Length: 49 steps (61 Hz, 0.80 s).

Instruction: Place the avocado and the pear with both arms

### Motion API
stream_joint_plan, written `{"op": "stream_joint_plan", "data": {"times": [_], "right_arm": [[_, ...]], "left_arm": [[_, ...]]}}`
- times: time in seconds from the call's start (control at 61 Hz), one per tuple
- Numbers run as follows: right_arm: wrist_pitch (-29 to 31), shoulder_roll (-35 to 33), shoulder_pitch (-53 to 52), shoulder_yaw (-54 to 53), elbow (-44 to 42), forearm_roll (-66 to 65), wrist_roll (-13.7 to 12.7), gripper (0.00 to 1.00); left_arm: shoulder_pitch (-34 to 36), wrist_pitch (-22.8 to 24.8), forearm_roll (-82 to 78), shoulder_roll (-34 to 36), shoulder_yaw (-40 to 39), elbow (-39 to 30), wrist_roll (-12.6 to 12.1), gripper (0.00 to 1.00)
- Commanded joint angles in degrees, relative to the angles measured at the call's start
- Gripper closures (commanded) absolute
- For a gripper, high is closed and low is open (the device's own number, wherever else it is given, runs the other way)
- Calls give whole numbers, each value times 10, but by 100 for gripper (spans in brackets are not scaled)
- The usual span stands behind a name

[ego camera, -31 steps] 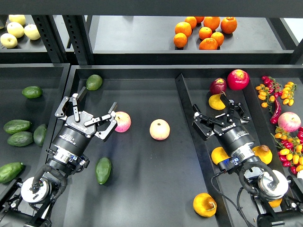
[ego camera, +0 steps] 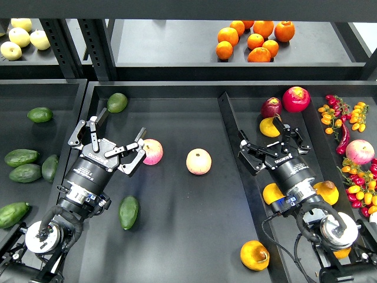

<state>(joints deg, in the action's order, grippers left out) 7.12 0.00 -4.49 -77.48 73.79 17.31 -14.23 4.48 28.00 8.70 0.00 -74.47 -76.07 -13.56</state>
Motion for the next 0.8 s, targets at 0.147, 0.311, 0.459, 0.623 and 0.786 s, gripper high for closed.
{"op": "stream_joint_plan", "data": {"times": [0.147, 0.311, 0.459, 0.623, 0.786], "right_arm": [[-3, 0, 0, 2, -2, -1, 0, 0], [-4, 0, -1, 2, -3, -1, 0, 0], [-4, 0, 0, 1, -3, -1, 0, 0], [-4, 0, -1, 2, -2, -1, 0, 0], [-4, 0, -1, 1, -2, -1, 0, 0]], "left_arm": [[0, 0, 0, 0, -2, 0, 1, 1], [0, 0, 0, 0, -2, 0, 1, 1], [1, 0, 0, 0, -2, 0, 0, 1], [4, 0, 0, 0, -3, 0, 0, 1], [9, 0, 1, 0, 2, -2, -1, 1]]}}
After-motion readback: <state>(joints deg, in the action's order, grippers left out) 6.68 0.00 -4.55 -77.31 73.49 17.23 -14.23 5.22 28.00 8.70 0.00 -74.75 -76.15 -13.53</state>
